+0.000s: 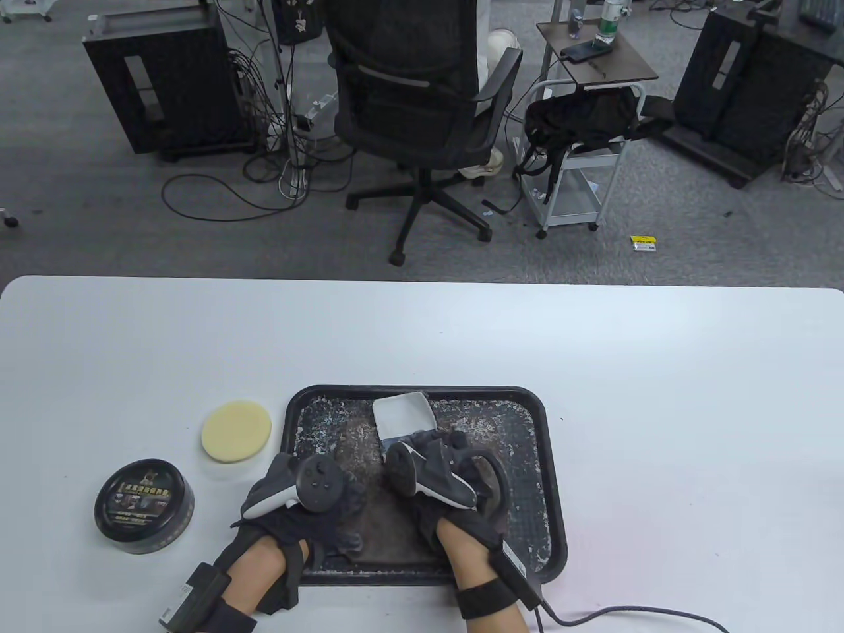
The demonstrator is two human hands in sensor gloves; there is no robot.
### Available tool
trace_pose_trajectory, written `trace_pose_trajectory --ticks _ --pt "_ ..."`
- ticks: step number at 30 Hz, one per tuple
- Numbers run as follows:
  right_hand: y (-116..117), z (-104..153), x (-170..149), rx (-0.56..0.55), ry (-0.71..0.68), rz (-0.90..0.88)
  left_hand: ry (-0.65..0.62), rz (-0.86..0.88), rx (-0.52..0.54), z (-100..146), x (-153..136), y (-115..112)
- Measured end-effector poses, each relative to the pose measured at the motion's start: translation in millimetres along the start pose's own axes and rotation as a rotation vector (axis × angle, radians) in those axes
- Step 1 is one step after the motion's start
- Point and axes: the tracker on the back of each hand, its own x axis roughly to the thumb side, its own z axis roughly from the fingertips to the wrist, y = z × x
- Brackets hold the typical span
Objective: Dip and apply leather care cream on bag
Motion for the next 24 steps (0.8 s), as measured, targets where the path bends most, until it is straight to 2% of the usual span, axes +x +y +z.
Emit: trace_pose_trajectory --ticks 9,14,24 --pt "-3 8 -37 0.012 0.120 0.046 0.012 0.031 -0.004 -1 -1 0" --pt "-2 14 -60 0.016 0.193 -0.003 0.012 0.035 -0.007 -1 -2 0" --pt "-1 18 -81 0.057 0.289 -0.023 0.028 0.093 -0.010 -1 -2 -2"
